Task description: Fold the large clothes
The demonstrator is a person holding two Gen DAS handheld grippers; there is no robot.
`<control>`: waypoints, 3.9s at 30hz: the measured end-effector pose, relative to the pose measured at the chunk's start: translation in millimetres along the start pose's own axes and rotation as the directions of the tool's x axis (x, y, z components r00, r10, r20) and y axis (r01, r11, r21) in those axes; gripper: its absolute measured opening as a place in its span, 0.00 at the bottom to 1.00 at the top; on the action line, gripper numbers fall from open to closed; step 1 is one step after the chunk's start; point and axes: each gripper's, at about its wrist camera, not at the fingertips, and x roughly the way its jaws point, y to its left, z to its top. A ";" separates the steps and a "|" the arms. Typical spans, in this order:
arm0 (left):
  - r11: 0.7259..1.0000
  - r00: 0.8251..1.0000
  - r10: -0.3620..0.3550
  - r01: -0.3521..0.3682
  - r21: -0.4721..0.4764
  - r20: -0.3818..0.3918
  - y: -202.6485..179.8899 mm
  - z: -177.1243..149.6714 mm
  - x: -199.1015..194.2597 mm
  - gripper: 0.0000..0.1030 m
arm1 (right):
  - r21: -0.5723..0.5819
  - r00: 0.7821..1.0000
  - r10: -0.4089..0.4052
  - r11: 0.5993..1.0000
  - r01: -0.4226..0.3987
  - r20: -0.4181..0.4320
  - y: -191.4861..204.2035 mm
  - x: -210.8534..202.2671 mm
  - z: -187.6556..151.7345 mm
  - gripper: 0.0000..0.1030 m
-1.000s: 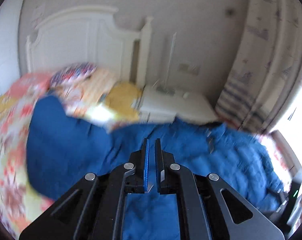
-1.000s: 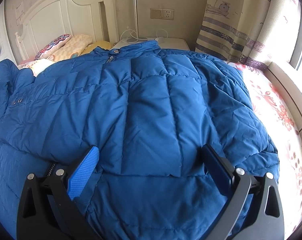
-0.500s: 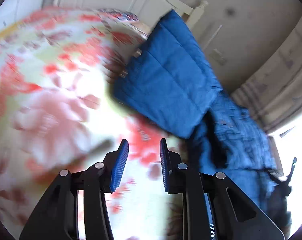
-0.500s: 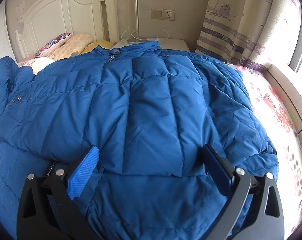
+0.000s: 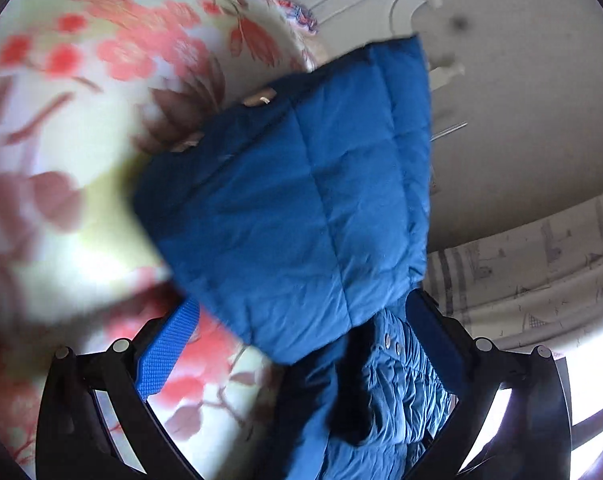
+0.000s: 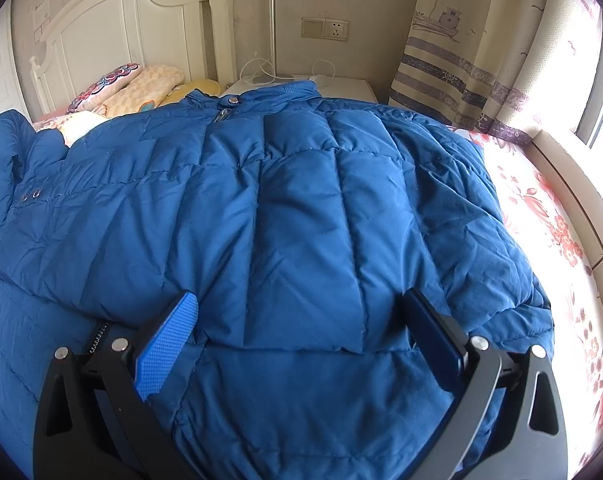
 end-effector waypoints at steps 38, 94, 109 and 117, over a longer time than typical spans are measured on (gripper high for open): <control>0.692 0.930 0.368 -0.278 0.666 0.005 -118.1 -122.1 76.2 0.96 | 0.177 0.974 0.129 0.971 -0.162 0.185 -33.0 -35.7 1.3 0.93; 0.798 0.942 0.330 -0.316 0.513 0.066 -79.3 -98.4 40.2 0.96 | 0.263 0.946 0.290 0.911 -0.319 0.142 -69.1 -10.4 31.2 0.23; 0.796 0.941 0.333 -0.318 0.516 0.066 -78.9 -98.9 41.2 0.96 | 0.266 0.965 0.103 0.949 -0.167 0.240 -70.3 -50.2 33.0 0.58; 0.801 0.941 0.331 -0.324 0.503 0.078 -78.1 -98.4 38.5 0.96 | -0.012 0.999 0.020 1.000 -0.019 0.039 -8.1 5.0 51.8 0.61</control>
